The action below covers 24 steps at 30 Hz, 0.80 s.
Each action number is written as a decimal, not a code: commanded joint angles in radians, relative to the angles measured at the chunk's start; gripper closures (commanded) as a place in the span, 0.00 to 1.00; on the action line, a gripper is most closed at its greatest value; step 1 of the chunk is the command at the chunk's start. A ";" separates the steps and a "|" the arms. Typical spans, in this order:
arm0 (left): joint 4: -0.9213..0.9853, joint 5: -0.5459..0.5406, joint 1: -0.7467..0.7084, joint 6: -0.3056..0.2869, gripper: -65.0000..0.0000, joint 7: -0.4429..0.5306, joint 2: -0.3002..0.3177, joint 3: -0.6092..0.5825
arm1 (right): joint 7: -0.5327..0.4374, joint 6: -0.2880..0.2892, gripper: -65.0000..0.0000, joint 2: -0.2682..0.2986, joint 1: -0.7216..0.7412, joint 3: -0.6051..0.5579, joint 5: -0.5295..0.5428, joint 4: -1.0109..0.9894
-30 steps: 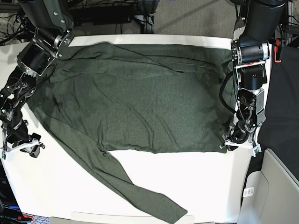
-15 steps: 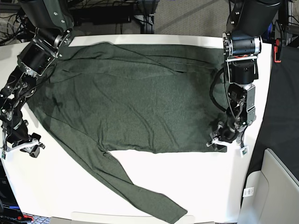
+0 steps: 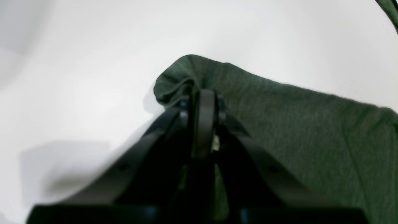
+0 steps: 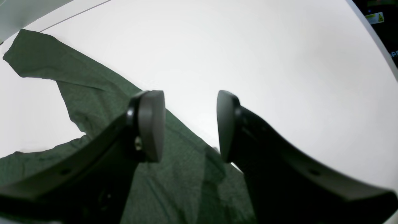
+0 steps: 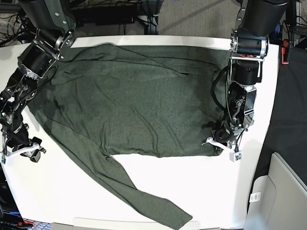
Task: Fold the T-shirt properly
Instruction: 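Release the collar and move both grippers to the shirt's mid-body sides, then grasp the shirt's side edges at mid-body with both grippers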
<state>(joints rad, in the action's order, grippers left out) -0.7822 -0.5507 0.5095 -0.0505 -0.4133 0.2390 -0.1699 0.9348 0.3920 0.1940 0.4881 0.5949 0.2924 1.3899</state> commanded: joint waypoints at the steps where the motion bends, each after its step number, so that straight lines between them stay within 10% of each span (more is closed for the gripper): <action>1: -0.049 -0.002 0.008 -0.001 1.00 0.004 0.027 0.003 | -0.026 0.003 0.58 0.017 0.031 -0.003 0.008 0.006; 13: -0.386 -0.002 -0.186 -0.001 1.00 0.003 0.070 0.003 | -0.089 0.002 0.57 0.020 0.203 -0.224 -0.235 -0.320; 24: -0.517 -0.002 -0.222 -0.001 1.00 -0.045 0.089 0.005 | -0.250 0.000 0.57 0.074 0.277 -0.366 -0.241 -0.596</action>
<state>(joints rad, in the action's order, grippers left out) -1.2789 -0.5526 0.2626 -0.0448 -0.4751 0.3218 -0.1692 0.7120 0.3904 0.2581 0.7254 0.2298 0.0429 0.7750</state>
